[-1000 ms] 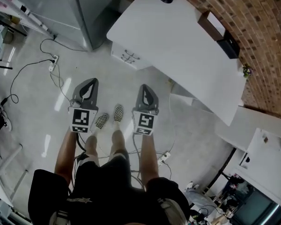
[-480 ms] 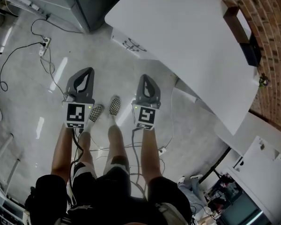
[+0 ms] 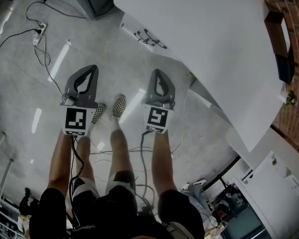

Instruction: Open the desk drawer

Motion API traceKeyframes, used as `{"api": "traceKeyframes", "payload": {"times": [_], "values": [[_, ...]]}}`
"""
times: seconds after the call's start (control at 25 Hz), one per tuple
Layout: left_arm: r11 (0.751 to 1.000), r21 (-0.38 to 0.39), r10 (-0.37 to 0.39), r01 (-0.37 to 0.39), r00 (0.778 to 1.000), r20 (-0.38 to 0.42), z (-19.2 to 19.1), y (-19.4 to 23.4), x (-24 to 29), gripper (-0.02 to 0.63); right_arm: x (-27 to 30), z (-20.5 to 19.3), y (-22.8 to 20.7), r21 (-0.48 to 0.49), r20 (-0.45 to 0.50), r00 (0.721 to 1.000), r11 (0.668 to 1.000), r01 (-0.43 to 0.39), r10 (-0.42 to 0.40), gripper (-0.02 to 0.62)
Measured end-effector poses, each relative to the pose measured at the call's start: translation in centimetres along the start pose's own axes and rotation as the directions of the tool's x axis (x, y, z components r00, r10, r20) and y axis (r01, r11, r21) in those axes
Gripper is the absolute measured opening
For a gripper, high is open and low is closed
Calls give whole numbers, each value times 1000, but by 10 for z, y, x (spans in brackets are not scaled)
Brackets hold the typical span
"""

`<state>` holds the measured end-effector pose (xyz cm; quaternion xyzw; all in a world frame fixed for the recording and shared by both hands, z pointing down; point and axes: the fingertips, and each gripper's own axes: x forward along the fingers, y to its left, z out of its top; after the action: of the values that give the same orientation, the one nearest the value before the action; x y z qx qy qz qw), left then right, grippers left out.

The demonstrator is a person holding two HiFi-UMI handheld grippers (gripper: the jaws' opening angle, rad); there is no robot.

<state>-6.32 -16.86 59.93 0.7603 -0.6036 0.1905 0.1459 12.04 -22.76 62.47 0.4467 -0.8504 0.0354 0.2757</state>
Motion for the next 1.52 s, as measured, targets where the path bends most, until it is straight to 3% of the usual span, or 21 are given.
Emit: {"api": "traceKeyframes", "payload": {"times": [0.2,0.24,0.28,0.36,0.52,0.68,1.04,1.24,1.52], "values": [[1000,8,-9,9,1000,-13,-11,1,8,9,28,-11,-1,-109,-54,999,994,-10,4,10],[1000,10,-9,9,1000,-16,-13,2,9,9,34,-13,-1,-129,-66,998,991,-19,11,91],[1000,10,-9,9,1000,-19,-15,2,9,9,40,-15,-2,-151,-82,997,988,-27,15,120],[1000,4,-8,8,1000,-25,-21,2,11,9,50,-20,-4,-219,-119,993,975,-28,2,156],[1000,-8,2,-2,999,-37,-30,7,10,9,71,-22,-6,-394,-162,986,919,-20,-48,216],[1000,-18,14,-15,999,-43,-33,10,9,9,91,-25,-4,-498,-185,981,866,-41,-60,218],[999,-38,35,-37,998,-49,-45,18,1,9,121,-37,-6,-635,-244,962,770,-65,-120,217],[997,-53,50,-52,998,-49,-51,23,-4,9,130,-45,-4,-700,-266,951,710,-79,-157,167],[996,-61,66,-69,996,-53,-59,32,-13,10,137,-41,-8,-749,-245,940,661,-29,-237,89]]}}
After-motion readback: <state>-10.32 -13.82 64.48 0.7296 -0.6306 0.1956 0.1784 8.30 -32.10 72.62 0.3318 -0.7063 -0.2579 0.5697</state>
